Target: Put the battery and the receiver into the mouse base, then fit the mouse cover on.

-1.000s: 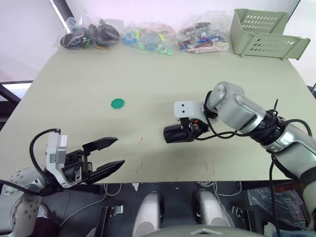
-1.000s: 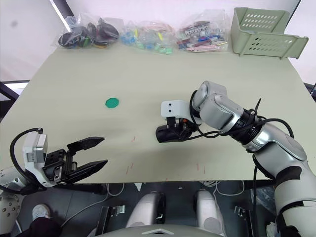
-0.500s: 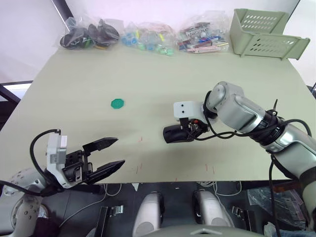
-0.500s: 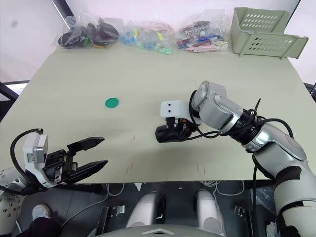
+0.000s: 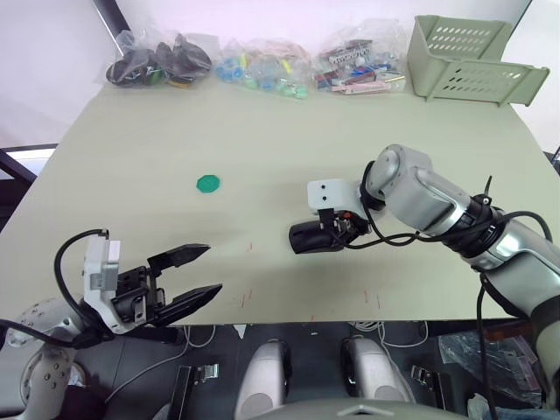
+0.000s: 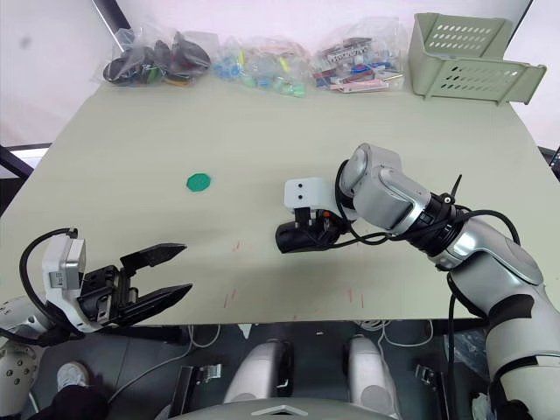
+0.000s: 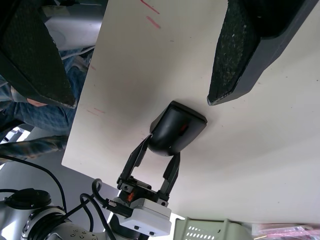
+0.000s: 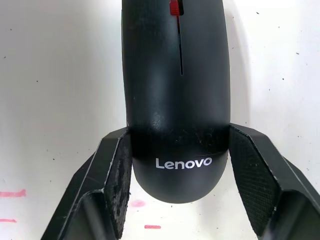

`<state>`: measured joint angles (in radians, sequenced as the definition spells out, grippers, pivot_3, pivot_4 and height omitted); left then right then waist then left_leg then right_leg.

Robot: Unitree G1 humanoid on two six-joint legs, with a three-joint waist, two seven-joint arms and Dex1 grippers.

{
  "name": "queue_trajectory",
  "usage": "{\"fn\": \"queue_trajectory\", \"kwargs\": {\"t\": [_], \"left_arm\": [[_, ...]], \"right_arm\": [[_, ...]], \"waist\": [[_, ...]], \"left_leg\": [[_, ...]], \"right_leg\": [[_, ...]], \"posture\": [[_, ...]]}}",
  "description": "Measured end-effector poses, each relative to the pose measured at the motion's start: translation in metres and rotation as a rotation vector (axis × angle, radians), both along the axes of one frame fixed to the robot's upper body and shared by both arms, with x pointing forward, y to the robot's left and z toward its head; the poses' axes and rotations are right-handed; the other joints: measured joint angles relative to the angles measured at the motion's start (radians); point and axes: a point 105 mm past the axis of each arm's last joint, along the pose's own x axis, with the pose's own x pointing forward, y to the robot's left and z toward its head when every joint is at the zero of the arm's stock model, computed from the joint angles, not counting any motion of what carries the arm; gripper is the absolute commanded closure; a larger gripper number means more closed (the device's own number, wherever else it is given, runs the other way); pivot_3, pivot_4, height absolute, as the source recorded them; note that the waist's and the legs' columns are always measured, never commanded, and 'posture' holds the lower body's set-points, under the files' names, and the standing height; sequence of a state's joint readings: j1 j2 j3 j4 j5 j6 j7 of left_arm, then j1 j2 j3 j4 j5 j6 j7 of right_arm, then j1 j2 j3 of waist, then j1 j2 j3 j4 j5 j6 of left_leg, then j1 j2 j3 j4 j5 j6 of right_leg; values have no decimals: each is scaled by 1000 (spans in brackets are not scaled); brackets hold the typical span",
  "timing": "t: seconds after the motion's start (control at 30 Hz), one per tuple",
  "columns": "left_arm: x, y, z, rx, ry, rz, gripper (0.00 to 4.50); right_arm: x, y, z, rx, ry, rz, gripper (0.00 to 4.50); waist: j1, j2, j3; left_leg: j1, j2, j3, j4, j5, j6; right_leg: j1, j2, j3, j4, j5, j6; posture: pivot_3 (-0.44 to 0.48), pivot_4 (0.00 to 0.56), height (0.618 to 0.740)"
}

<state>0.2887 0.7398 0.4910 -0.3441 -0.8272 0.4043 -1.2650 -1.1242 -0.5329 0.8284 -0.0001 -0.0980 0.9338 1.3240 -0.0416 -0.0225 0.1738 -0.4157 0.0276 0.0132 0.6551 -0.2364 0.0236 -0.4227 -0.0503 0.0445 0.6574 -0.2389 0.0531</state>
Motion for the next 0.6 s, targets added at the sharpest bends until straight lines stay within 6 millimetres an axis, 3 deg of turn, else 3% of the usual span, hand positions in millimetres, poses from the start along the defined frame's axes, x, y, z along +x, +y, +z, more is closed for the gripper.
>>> {"fn": "queue_trajectory", "kwargs": {"t": [0.37,0.6], "left_arm": [[0,0,0,0,-1,-2,0],[-1,0,-1,-1,2,0,0]], "right_arm": [[0,1,2,25,-9,13,33],[-17,21,37,401,11,122,33]], "waist": [[0,0,0],[1,-1,0]], "left_leg": [[0,0,0,0,0,0],[0,0,0,-1,0,0]], "right_leg": [[0,0,0,0,0,0],[0,0,0,-1,0,1]], "posture": [[0,150,740],[0,150,740]]}}
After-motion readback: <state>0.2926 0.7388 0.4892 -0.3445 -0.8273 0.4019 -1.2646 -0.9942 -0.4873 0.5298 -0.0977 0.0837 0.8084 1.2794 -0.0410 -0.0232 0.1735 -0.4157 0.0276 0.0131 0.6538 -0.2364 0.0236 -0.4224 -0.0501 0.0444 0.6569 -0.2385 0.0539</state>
